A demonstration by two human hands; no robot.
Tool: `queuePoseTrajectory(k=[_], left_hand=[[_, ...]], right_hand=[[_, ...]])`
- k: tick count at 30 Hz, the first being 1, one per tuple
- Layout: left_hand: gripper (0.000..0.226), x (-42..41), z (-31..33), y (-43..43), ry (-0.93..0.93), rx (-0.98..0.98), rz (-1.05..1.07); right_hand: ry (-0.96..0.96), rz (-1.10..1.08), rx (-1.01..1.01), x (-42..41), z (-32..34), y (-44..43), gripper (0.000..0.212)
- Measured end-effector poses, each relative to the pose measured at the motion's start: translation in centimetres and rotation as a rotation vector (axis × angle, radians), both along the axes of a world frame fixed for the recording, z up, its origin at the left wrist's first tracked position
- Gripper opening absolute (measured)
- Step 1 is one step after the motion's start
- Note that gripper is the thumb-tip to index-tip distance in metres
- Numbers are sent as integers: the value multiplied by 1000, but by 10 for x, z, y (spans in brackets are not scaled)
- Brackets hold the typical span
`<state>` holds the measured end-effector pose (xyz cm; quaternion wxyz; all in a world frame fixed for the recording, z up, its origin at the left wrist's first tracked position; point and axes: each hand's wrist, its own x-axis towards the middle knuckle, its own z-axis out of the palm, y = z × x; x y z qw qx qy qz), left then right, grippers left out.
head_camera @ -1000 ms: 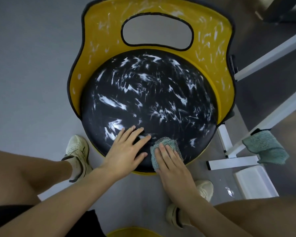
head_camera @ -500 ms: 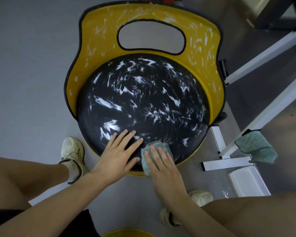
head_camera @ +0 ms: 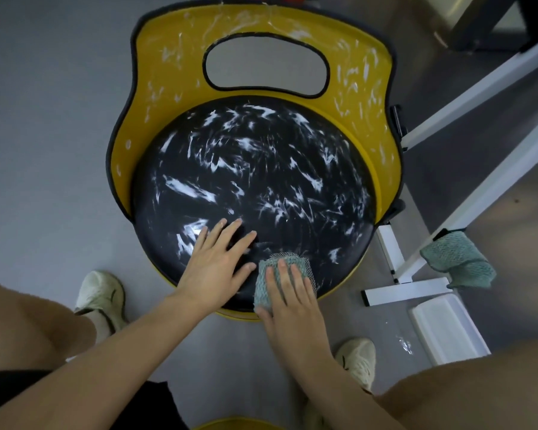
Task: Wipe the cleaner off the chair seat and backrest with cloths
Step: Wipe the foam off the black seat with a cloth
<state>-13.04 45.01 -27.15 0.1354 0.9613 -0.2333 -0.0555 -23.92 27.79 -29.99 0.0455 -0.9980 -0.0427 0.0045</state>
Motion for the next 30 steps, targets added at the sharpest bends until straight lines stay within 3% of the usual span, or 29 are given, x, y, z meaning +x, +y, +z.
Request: queuePoseTrajectory(k=[17,23,30], left_hand=[[56,-4,-3,14,-28,19,-3],[61,-7,-6,17,-11,32,-8],[61,-9,-10,18,8,64,-2]], right_hand=[[13,-106,49,33,1,-5,62],[14,-84,28,1,-8,7,63],[22,-97,32,55,-1,-2,61]])
